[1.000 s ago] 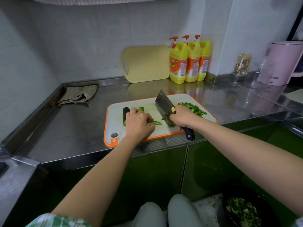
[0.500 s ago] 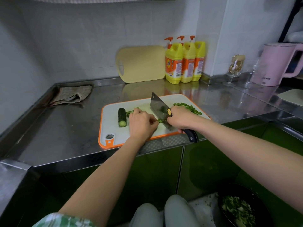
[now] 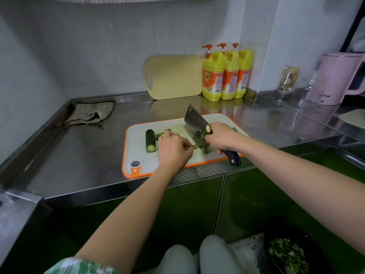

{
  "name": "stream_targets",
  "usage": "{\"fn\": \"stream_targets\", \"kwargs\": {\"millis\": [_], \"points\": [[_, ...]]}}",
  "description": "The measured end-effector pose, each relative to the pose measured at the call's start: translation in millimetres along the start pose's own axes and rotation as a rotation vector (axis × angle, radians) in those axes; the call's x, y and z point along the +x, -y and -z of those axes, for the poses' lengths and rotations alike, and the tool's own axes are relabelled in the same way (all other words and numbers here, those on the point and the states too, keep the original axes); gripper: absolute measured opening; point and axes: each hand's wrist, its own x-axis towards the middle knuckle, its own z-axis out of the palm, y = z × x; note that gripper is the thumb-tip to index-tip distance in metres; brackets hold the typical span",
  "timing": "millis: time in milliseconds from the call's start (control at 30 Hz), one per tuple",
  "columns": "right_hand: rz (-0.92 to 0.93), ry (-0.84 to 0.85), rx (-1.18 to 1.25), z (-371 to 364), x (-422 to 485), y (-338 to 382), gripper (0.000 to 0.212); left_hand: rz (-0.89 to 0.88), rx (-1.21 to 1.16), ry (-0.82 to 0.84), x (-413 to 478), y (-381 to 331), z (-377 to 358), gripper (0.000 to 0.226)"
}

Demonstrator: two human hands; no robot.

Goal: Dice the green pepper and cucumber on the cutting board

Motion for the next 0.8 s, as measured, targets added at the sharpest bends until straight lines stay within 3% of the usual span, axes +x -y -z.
{"fn": "stream_targets", "kwargs": {"millis": [200, 533, 800], "points": [[0.014, 0.102, -0.11, -3.5, -7.0, 4.2, 0.014, 0.063, -0.022, 0.026, 2.1, 3.1, -2.0, 0.012], [0.015, -0.039, 0.036, -17.0, 8.8, 0.7, 0.007, 0.06, -0.025, 0.036, -0.5, 2.0, -0.6, 0.012], [0.021, 0.082, -0.099, -6.3, -6.1, 5.5, 0.011, 0.09, -0.066, 0.045, 0.4, 2.1, -1.2, 0.007]]}}
